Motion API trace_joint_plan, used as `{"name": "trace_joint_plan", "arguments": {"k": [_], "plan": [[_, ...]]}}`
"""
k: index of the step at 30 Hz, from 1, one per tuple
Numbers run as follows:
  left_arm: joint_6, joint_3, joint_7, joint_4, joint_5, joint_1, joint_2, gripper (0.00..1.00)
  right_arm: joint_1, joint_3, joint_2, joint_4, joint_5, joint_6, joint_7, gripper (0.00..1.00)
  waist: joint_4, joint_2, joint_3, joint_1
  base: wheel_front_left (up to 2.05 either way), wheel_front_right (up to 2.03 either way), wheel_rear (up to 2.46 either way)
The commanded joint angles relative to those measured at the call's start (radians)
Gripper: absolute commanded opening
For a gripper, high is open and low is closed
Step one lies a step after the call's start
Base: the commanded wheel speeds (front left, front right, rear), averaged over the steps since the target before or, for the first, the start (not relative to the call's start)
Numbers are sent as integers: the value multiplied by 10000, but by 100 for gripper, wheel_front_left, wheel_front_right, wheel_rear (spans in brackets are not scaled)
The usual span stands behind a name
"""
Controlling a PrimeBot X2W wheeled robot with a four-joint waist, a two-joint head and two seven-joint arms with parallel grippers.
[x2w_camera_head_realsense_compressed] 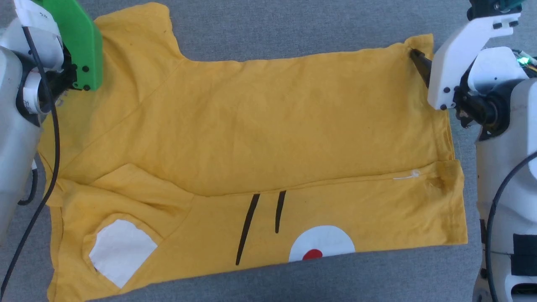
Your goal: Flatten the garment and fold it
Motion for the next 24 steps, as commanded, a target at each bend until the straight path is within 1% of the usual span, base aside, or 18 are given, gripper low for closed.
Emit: {"name": "trace_joint_plan", "arguments": {"k": [1,2,4,5,6,11,14,18,21,24], "plan": [[-71,-84,-9,80,-75,41,-96,0,-213,12,53,38,-103,-13,176,79,25,0,41,-1,0,0,0],[-88,-87,-35,91,-84,26,-109,0,-274,46,59,43,-160,-13,314,52,38,0,65,-1,0,0,0],[-126,-98,-77,119,-100,-2,-130,0,-366,131,57,55,-280,-13,487,30,67,0,104,-1,0,0,0],[-145,-101,-100,136,-106,-17,-137,0,-403,174,48,57,-313,-13,516,16,81,0,119,-1,0,0,0],[-169,-101,-140,156,-118,-36,-151,0,-450,219,40,64,-312,-13,504,0,101,0,136,-1,0,0,0],[-279,-29,-685,234,-121,-78,-242,0,-493,320,-23,51,-222,-13,85,0,204,0,134,-1,0,0,0],[-354,149,-1465,245,-135,6,-302,0,-252,364,-112,-26,-69,-13,-594,0,292,0,-26,-1,0,0,0],[-497,422,-2823,48,-205,539,-341,0,483,402,-260,-379,296,-13,-1911,0,446,0,-459,-1,0,0,0],[-591,669,-3935,-296,-338,1306,-311,0,1343,420,-395,-789,684,-13,-2997,0,582,0,-941,-1,0,0,0],[-573,979,-4935,-754,-544,2208,-277,0,2204,484,-558,-1229,1049,-13,-3941,0,680,0,-1402,-1,0,0,0]]}}
